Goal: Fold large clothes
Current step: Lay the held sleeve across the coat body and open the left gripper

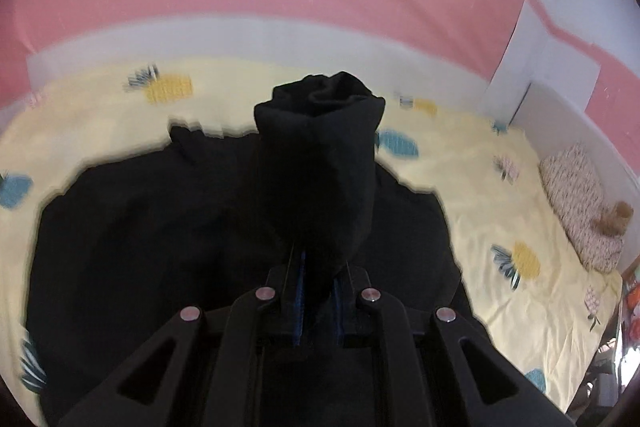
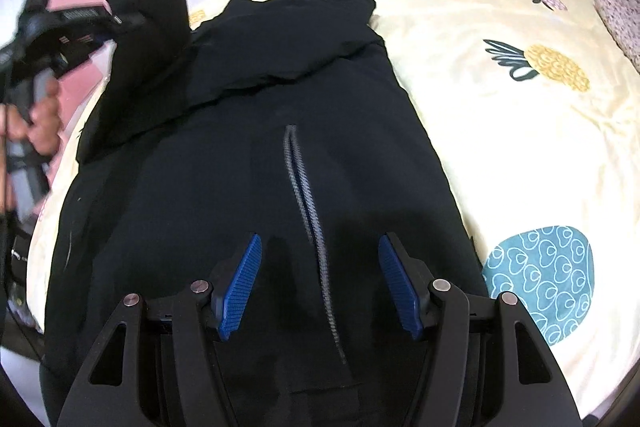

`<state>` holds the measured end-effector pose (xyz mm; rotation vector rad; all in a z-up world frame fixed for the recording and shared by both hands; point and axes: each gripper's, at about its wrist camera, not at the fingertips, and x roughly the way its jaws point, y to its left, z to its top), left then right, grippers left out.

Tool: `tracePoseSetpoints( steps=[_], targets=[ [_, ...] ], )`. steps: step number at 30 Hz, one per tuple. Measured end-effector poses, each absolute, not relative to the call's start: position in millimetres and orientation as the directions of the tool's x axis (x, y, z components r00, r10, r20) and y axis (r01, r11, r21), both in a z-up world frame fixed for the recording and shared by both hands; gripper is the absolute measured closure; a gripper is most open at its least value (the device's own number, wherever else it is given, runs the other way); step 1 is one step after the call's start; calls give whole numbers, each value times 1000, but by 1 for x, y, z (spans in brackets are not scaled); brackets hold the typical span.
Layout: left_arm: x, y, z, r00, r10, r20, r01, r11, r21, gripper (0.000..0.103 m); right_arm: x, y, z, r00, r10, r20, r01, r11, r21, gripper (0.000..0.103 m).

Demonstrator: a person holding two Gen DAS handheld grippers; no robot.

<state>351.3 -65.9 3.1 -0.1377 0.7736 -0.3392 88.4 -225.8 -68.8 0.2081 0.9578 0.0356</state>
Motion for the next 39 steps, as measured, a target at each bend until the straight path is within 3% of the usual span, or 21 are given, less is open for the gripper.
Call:
tracePoseSetpoints(
  steps=[10,11,12,14,20,27,29,33,34,35,36,39],
  targets=[
    [355,-81,-45,526,-416,-742,268,909,-319,85,101,-230,-62,616,140,-775,44,976,211,41],
    [352,-78,-41,526,-435,-730,275,900,-338,78,102,-229,-59,622,140,-771,39,977,208,41],
    [349,-77,-40,522,-468,-713,285,884,-372,49,104,-228,-54,630,140,-764,30,979,204,41],
    [341,-65,-31,507,-560,-655,300,827,-476,9,109,-228,-48,638,143,-757,23,979,204,41],
    [311,-25,8,574,-583,-575,328,807,-491,10,124,-218,-34,654,166,-738,-4,977,215,41],
    [307,68,-1,653,-363,-665,138,920,-366,57,181,-204,-20,679,214,-702,-74,972,225,42],
    [306,93,-11,663,-295,-688,74,940,-332,66,198,-195,-14,684,240,-689,-92,965,246,41],
    [308,123,-34,663,-228,-713,-13,949,-315,67,258,-175,-7,694,250,-675,-105,963,248,42],
    [308,126,-40,661,-211,-720,-27,952,-304,67,268,-172,-10,685,248,-685,-98,963,250,48],
    [310,129,-46,657,-200,-727,-36,955,-294,67,281,-168,-15,676,231,-700,-89,968,234,86],
    [311,131,-54,650,-191,-735,-42,957,-286,67,291,-165,-23,662,199,-723,-80,977,196,99],
    [321,128,-78,621,-184,-762,-53,960,-276,67,314,-170,-66,576,85,-813,-25,996,86,103]
  ],
)
